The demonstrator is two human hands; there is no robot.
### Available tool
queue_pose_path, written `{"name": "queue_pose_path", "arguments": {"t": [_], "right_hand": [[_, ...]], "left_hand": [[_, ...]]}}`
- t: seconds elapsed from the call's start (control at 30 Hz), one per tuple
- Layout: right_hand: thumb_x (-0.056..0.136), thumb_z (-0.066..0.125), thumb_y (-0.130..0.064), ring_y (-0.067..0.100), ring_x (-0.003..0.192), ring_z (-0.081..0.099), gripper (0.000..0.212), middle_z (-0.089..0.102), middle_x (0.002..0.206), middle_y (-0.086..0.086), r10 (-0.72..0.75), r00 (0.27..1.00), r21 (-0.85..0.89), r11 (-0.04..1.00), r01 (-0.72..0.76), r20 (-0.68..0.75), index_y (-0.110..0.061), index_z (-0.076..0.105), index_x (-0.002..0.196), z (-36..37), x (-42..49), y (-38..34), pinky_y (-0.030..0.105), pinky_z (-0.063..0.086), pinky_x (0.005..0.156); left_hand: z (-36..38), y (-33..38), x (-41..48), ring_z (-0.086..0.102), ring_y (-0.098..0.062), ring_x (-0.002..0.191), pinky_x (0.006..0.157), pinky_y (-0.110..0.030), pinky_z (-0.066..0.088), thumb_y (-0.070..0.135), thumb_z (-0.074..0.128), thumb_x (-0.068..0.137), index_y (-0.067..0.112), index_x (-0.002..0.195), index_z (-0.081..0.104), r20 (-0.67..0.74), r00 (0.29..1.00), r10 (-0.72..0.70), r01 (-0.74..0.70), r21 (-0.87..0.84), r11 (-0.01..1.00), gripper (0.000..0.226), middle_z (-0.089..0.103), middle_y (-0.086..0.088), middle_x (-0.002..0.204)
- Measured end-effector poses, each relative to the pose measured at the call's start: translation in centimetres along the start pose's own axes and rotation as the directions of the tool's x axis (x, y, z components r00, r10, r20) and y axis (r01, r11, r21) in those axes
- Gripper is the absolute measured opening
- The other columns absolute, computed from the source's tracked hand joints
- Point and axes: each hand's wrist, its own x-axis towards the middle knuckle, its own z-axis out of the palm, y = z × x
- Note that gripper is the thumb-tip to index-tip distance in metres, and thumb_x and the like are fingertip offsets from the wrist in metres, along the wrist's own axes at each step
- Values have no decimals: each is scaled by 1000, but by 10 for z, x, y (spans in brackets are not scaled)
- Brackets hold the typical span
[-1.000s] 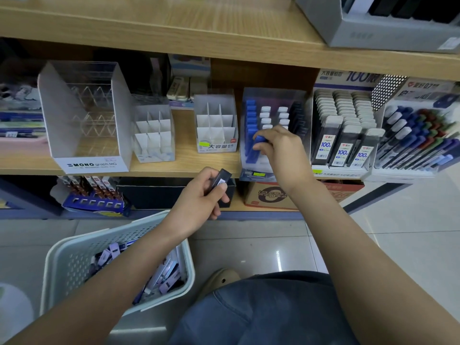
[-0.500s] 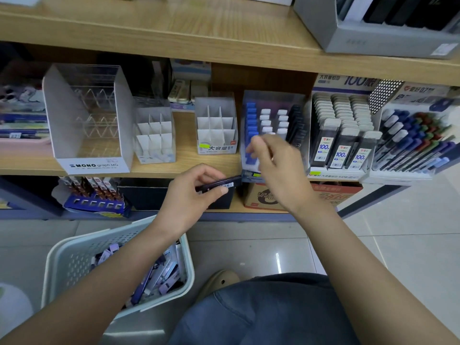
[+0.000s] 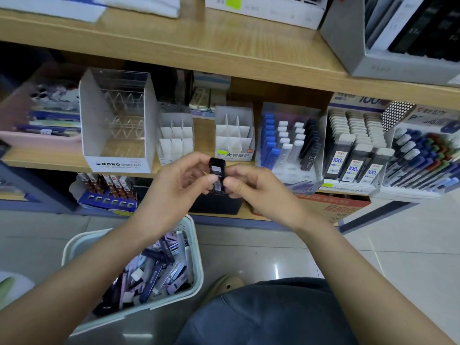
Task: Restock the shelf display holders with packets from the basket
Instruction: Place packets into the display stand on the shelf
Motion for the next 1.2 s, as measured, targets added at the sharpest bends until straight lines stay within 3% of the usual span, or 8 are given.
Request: {"name": "queue_pose_path", "arguments": {"t": [0.13,0.23,0.33,0.43,0.6,0.73,1.0,1.2], "right_hand": [[86,65,-10,-2,84,61,28,66,91,-11,-164,979,-72,985,156,-118,-29,58,104,27,11,-18,14,47,81],[84,68,-13,5,79,64,25,69,87,-5,-236,960,-204,957,204,-150,-33,62,98,52,24,-28,22,51,76],[86,66,-13,-1,77,63,22,67,84,-13,-243,954,-235,951,199,-177,-34,60,91,76,43,-34,15,49,72],[89,61,-15,3,84,65,18,66,90,-10,-259,929,-228,953,200,-266,-31,53,91,89,60,-38,23,54,74],[93,56,-20,5,89,65,14,66,95,-6,-279,893,-353,924,149,-353,-32,50,94,107,116,-39,29,55,79],[92,59,-18,0,79,59,7,63,90,-4,-313,903,-511,850,127,-296,-23,56,95,126,164,-35,10,46,71],[91,60,-15,2,75,54,13,61,85,-5,-274,948,-658,746,101,-165,-10,64,102,156,217,-18,2,40,67],[88,64,-17,5,77,55,15,58,85,-9,-204,977,-745,661,92,-61,-14,60,102,160,233,-19,20,48,76]], "left_hand": [[-35,-1,-9,59,-11,77,73,-25,48,8,66,85,31,91,64,-4,998,67,-64,244,968,24,65,6,83],[-59,-3,-18,55,-1,73,65,-12,43,8,69,81,39,84,54,-32,996,79,-63,340,938,34,59,11,71],[-88,-16,-24,52,6,79,68,-8,39,18,65,84,40,88,45,-68,996,49,-16,410,912,31,54,20,82],[-118,-40,-21,50,1,93,78,-22,41,22,58,89,30,105,50,-100,992,80,-18,508,861,19,51,22,100],[-158,-98,-14,51,-29,116,95,-46,44,13,60,87,6,125,53,-51,994,100,-29,747,664,39,53,-11,123],[-166,-124,-15,54,-30,113,93,-44,46,8,63,82,6,128,53,40,995,97,-91,790,606,47,57,-11,123],[-171,-135,-15,55,-30,105,88,-41,48,7,68,75,3,121,57,37,983,180,-136,808,573,48,56,-13,114],[-176,-139,-13,56,-29,100,84,-40,50,6,70,70,2,118,59,39,979,200,-149,805,574,49,57,-12,108]]}}
